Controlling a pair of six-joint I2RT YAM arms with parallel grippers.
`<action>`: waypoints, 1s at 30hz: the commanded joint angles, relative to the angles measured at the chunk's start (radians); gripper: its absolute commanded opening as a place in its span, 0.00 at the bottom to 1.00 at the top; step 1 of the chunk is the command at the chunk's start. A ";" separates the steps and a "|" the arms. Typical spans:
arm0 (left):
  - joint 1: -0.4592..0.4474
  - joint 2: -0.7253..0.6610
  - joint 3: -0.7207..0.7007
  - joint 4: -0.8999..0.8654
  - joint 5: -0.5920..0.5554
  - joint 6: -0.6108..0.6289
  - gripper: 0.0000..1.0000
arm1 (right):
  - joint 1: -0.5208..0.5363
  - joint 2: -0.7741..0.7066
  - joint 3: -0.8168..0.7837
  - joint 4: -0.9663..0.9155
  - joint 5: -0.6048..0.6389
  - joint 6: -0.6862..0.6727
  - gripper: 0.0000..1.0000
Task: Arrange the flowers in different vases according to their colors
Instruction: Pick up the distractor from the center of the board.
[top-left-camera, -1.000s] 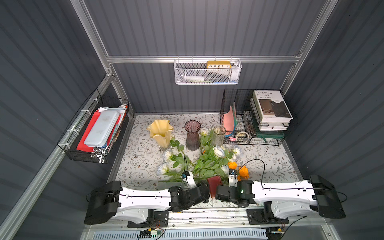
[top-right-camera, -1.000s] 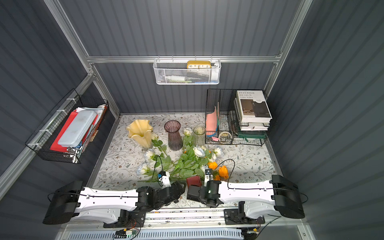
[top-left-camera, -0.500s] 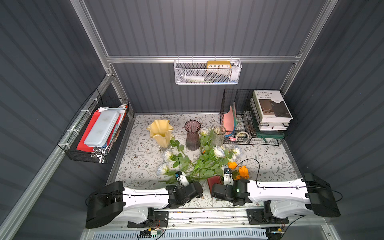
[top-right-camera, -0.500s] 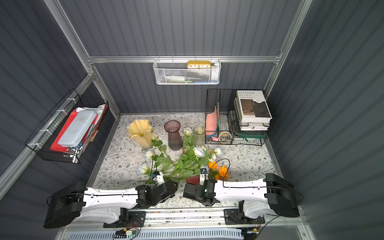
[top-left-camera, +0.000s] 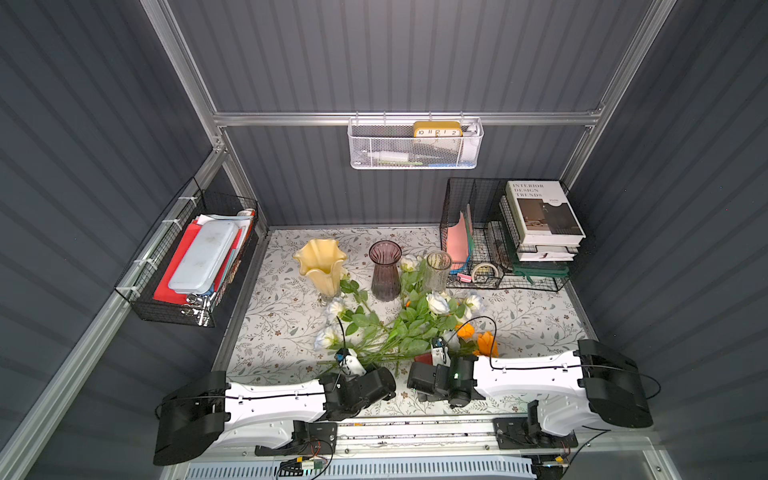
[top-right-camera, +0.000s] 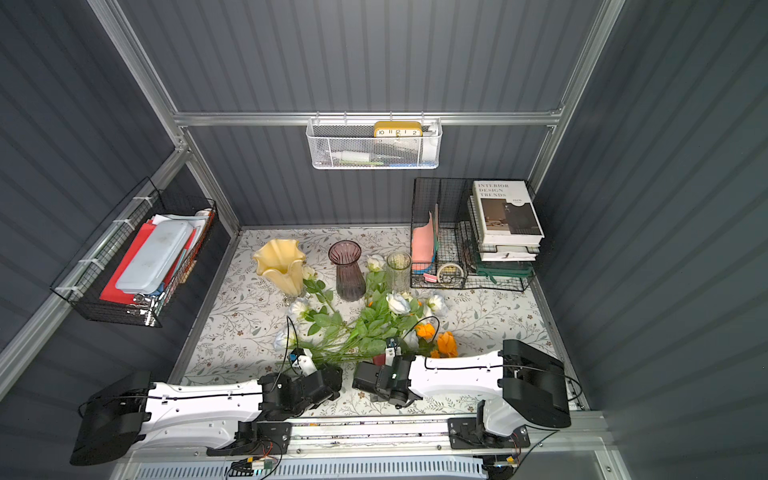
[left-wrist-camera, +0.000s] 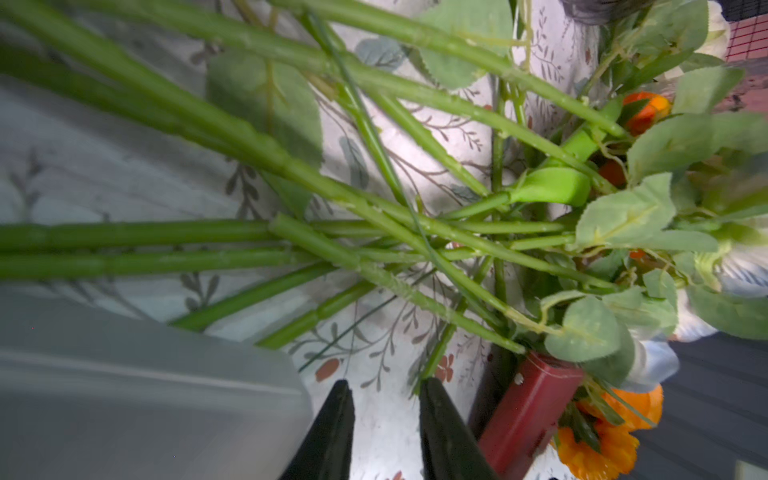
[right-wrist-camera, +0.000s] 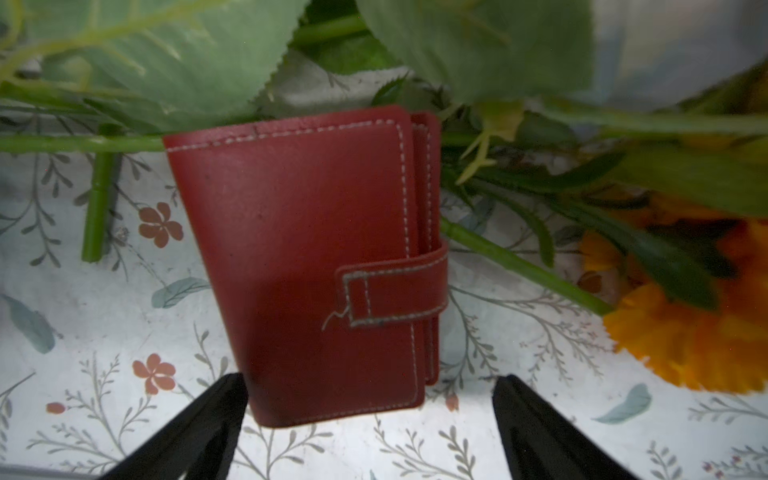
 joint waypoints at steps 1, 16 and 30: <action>0.001 0.000 0.060 -0.076 -0.084 -0.009 0.38 | -0.023 0.013 0.005 0.027 -0.027 -0.027 0.98; -0.250 0.196 0.134 0.087 0.068 -0.201 0.45 | -0.043 0.058 -0.005 0.064 -0.061 -0.044 0.99; -0.256 -0.007 -0.024 -0.121 0.040 -0.627 0.01 | -0.064 0.001 -0.061 0.087 -0.078 -0.074 0.99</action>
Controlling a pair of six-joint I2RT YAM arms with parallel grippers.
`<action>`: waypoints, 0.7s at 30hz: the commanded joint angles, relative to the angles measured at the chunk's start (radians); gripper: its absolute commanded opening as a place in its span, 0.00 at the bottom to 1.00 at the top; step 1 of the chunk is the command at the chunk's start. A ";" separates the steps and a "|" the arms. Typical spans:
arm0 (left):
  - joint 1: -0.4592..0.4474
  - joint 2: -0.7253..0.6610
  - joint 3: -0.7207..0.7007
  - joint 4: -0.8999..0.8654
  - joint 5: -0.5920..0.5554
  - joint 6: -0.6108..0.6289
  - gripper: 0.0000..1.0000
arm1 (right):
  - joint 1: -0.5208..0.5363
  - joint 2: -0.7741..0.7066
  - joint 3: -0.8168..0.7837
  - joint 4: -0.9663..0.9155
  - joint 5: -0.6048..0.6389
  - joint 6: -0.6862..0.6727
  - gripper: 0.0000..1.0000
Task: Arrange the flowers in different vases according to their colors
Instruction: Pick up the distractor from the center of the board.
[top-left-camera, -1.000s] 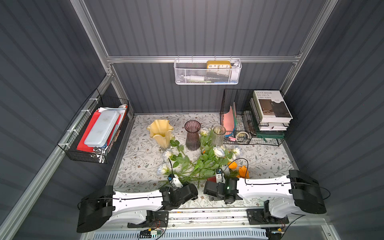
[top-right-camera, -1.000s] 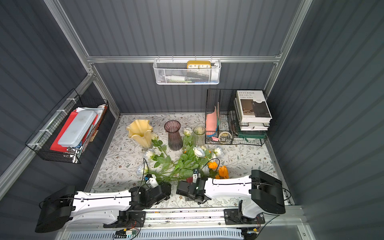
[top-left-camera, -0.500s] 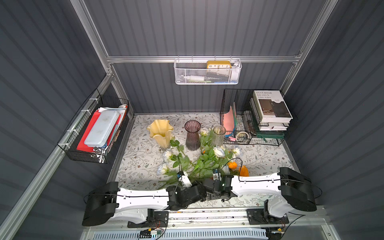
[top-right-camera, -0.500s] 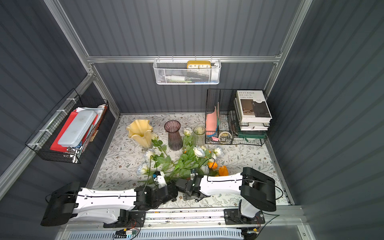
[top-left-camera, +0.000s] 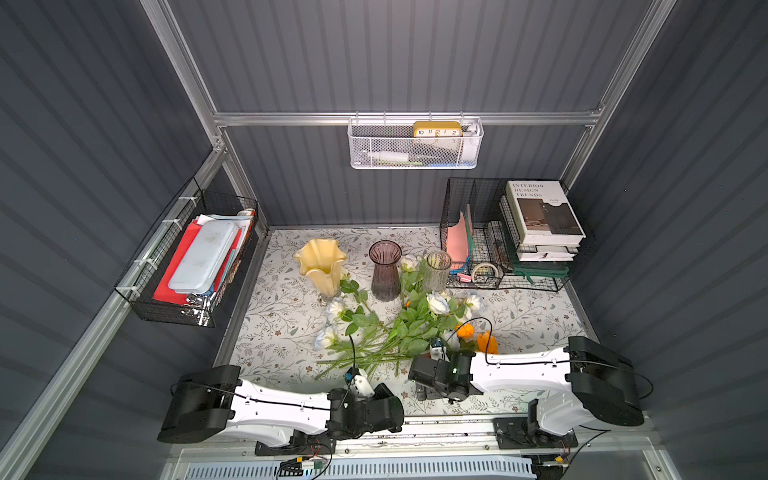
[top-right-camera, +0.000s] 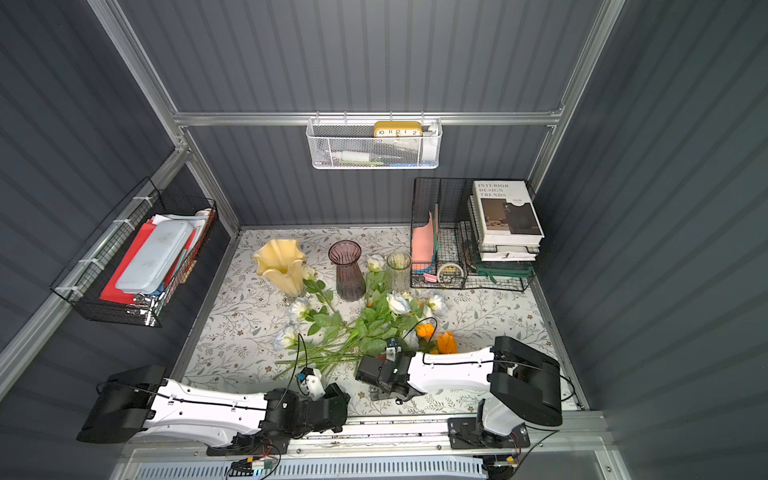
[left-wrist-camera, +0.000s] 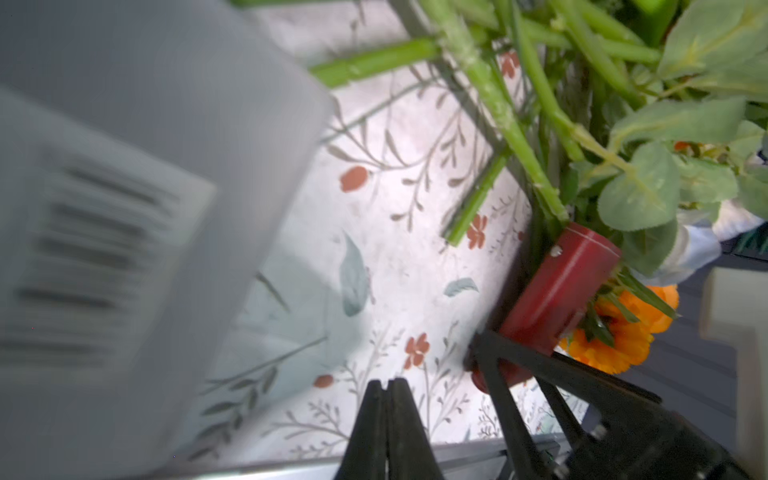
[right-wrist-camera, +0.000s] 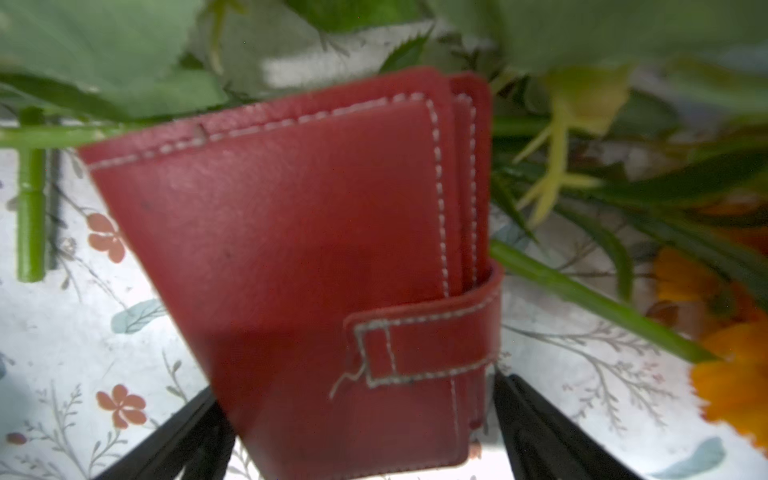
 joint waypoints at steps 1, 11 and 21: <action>-0.001 -0.022 -0.011 -0.161 0.008 -0.455 0.00 | -0.008 -0.017 -0.009 -0.010 0.003 -0.020 0.99; 0.009 -0.020 -0.008 -0.275 -0.034 -0.687 0.00 | -0.030 -0.011 0.006 -0.020 -0.015 -0.052 0.99; 0.210 -0.032 -0.025 -0.235 -0.001 -0.683 0.00 | -0.053 -0.011 -0.009 -0.016 -0.040 -0.057 0.99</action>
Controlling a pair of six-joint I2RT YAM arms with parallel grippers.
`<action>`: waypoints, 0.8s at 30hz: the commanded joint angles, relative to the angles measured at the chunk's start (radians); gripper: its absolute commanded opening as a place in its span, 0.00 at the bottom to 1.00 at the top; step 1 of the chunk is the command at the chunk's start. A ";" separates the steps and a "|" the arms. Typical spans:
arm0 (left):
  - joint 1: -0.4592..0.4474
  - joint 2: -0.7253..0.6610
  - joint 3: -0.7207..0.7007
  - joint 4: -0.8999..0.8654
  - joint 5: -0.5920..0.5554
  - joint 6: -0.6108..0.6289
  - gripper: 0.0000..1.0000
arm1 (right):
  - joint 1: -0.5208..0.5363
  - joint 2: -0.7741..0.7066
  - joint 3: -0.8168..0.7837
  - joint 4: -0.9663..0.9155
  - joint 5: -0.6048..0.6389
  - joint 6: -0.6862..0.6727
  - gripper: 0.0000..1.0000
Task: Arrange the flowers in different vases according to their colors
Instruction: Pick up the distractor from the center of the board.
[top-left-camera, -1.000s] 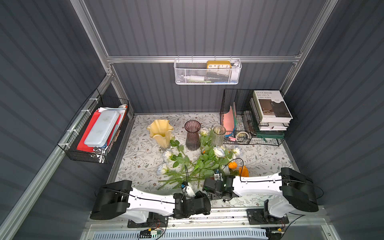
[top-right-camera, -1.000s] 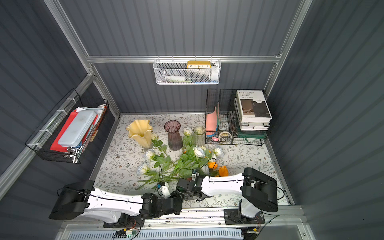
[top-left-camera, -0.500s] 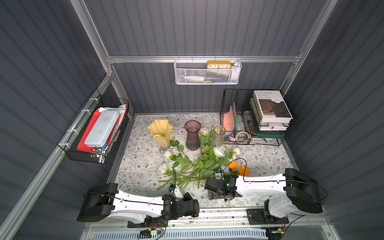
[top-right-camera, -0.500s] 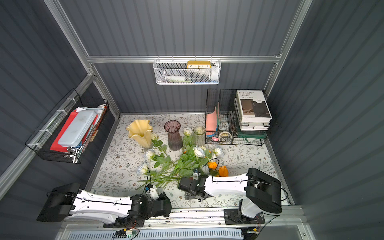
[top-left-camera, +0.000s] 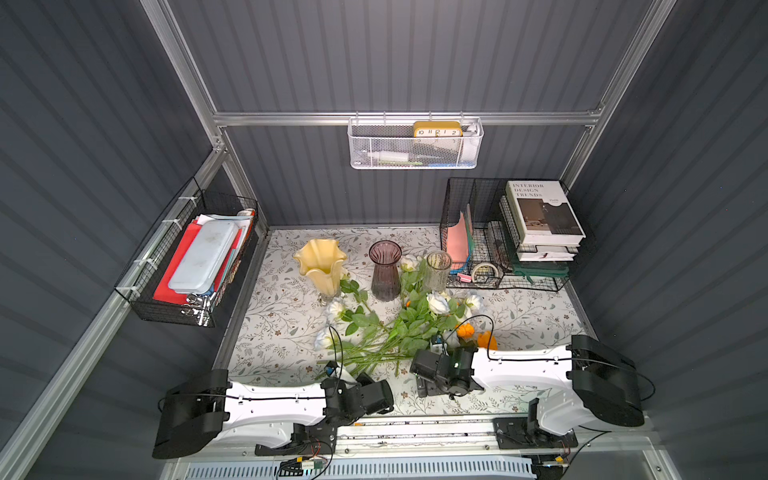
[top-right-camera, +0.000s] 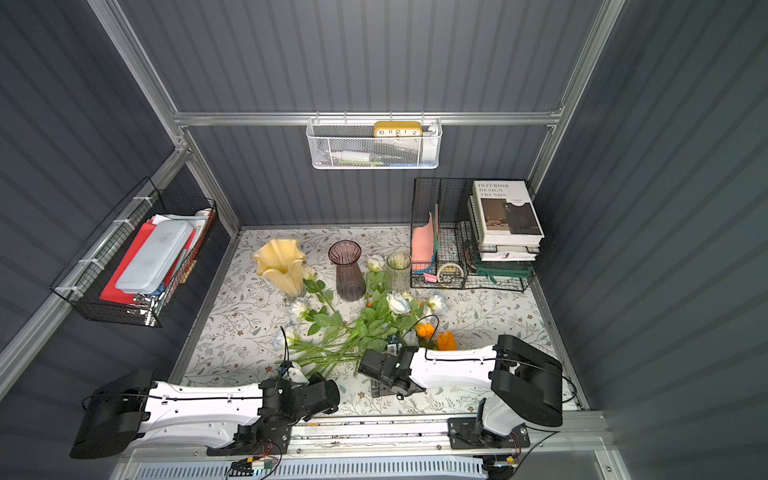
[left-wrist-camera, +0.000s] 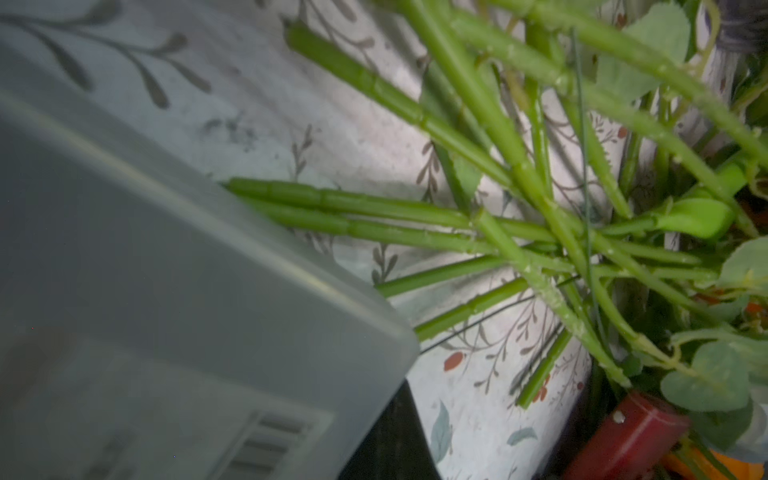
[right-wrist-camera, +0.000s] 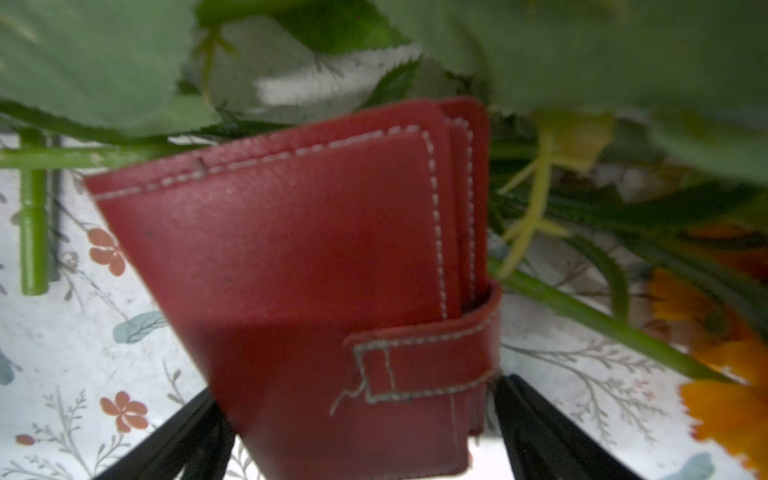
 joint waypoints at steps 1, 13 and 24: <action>0.018 -0.002 -0.023 -0.041 0.013 -0.683 0.00 | -0.006 -0.001 -0.006 -0.019 -0.003 -0.015 0.99; 0.024 0.128 0.118 -0.142 -0.125 -0.657 0.00 | -0.005 0.031 0.021 -0.058 -0.001 -0.002 0.72; 0.023 0.059 0.108 -0.140 -0.193 -0.524 0.03 | 0.037 -0.112 0.109 -0.227 0.081 0.027 0.08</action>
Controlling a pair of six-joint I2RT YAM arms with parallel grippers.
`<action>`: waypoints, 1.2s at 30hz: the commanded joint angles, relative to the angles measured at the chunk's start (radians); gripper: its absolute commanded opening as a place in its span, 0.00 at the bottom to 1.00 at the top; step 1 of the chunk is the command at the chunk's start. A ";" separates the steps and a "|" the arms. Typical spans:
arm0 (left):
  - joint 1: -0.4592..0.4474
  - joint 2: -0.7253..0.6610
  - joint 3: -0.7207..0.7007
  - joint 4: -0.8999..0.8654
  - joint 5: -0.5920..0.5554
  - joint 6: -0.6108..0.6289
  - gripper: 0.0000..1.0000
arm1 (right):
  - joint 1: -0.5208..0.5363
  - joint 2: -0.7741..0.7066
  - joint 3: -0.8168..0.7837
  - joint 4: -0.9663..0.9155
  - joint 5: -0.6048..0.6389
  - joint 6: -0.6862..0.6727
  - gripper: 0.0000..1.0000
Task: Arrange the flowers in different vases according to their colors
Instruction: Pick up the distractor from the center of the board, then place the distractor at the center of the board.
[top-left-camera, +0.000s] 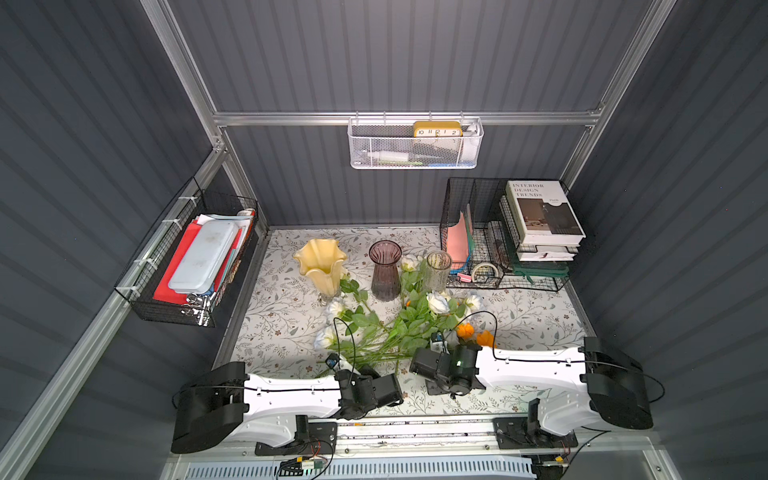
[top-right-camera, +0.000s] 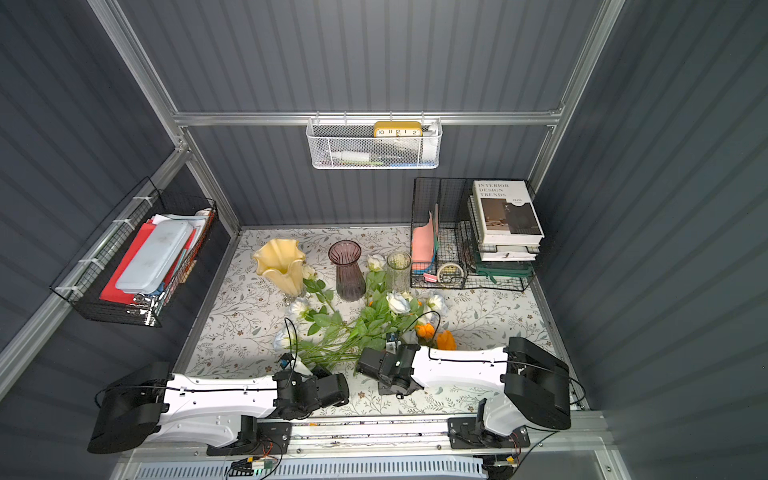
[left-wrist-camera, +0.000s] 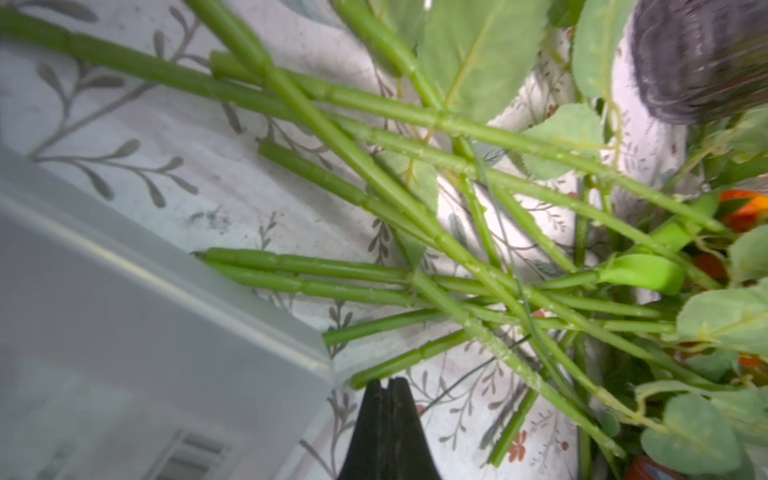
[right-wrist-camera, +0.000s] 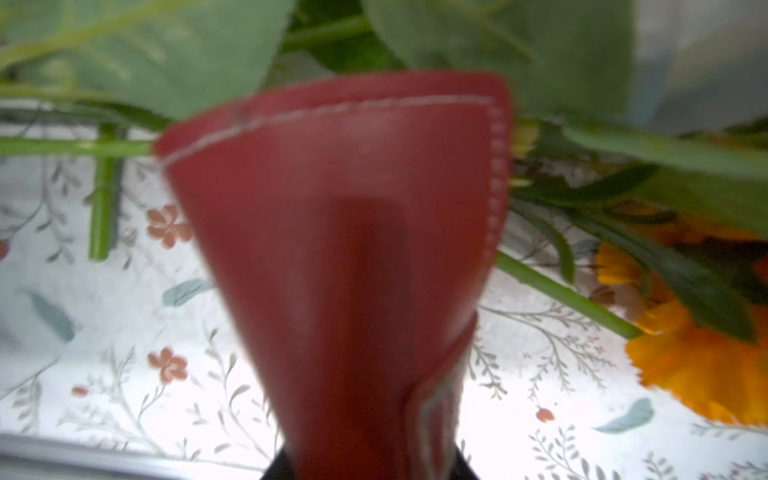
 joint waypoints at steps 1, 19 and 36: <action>0.006 -0.054 -0.006 -0.058 -0.069 -0.511 0.03 | 0.006 -0.075 0.032 -0.116 0.061 0.035 0.01; 0.006 -0.248 0.008 0.001 -0.252 -0.219 0.22 | -0.693 -0.652 -0.037 -0.375 0.264 -0.072 0.00; 0.006 -0.504 0.178 0.044 -0.432 0.380 0.79 | -0.419 -0.582 -0.095 0.023 -0.137 -0.215 0.87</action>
